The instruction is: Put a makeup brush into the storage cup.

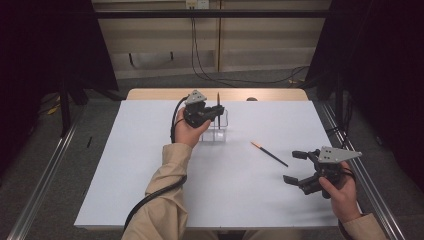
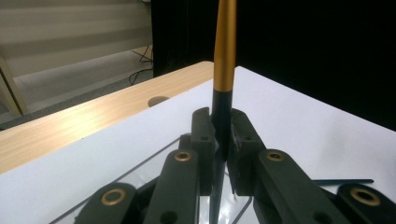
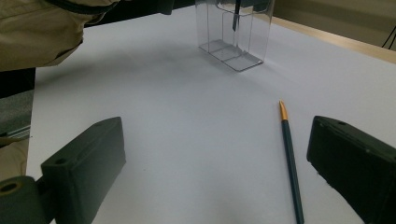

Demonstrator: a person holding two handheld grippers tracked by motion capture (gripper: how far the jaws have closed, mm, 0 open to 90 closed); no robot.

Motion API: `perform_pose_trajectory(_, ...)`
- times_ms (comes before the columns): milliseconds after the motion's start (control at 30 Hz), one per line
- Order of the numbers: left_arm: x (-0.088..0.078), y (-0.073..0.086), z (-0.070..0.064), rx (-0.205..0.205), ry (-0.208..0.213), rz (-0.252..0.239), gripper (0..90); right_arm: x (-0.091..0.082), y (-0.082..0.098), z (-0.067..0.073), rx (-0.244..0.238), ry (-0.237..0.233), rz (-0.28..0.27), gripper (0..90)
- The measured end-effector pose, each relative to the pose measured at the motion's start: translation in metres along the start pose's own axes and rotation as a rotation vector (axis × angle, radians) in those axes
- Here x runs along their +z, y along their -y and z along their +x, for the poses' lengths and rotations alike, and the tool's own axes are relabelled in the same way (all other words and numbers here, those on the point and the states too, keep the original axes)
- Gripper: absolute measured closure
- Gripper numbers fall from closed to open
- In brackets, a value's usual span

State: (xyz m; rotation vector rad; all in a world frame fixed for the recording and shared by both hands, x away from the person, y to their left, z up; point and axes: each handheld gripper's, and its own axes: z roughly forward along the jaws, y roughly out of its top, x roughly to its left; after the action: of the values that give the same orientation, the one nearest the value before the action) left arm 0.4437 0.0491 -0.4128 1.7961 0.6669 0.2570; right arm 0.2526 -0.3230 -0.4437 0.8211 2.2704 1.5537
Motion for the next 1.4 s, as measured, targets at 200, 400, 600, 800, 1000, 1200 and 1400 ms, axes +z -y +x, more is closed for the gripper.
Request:
perform_pose_trajectory(200, 0.002, 0.004, 0.001, -0.006, 0.005, 0.008, 82.7, 0.001, 0.0, 0.0, -0.002, -0.005, 0.0, 3.6)
perform_pose_trajectory(400, 0.003, 0.007, 0.0, -0.012, 0.005, 0.022, 82.5, 0.002, 0.0, 0.0, -0.005, -0.006, 0.001, 3.6)
perform_pose_trajectory(600, 0.003, 0.006, 0.0, -0.019, 0.02, 0.012, 76.4, 0.001, 0.0, 0.0, -0.004, -0.006, 0.0, 3.6)
perform_pose_trajectory(800, -0.004, 0.001, -0.002, -0.021, 0.03, -0.03, 43.3, 0.001, 0.0, 0.0, -0.006, -0.005, -0.001, 3.5)
perform_pose_trajectory(1000, -0.016, 0.002, 0.001, -0.05, 0.02, -0.045, 22.9, 0.001, -0.001, 0.001, -0.005, -0.008, -0.002, 3.4)
perform_pose_trajectory(1200, -0.029, 0.005, 0.003, -0.04, 0.012, -0.058, 16.2, 0.002, 0.0, 0.0, -0.006, -0.007, 0.004, 3.4)
perform_pose_trajectory(1400, -0.039, 0.007, 0.003, -0.048, 0.023, -0.075, 12.0, 0.002, 0.0, 0.0, -0.006, -0.01, 0.002, 3.5)
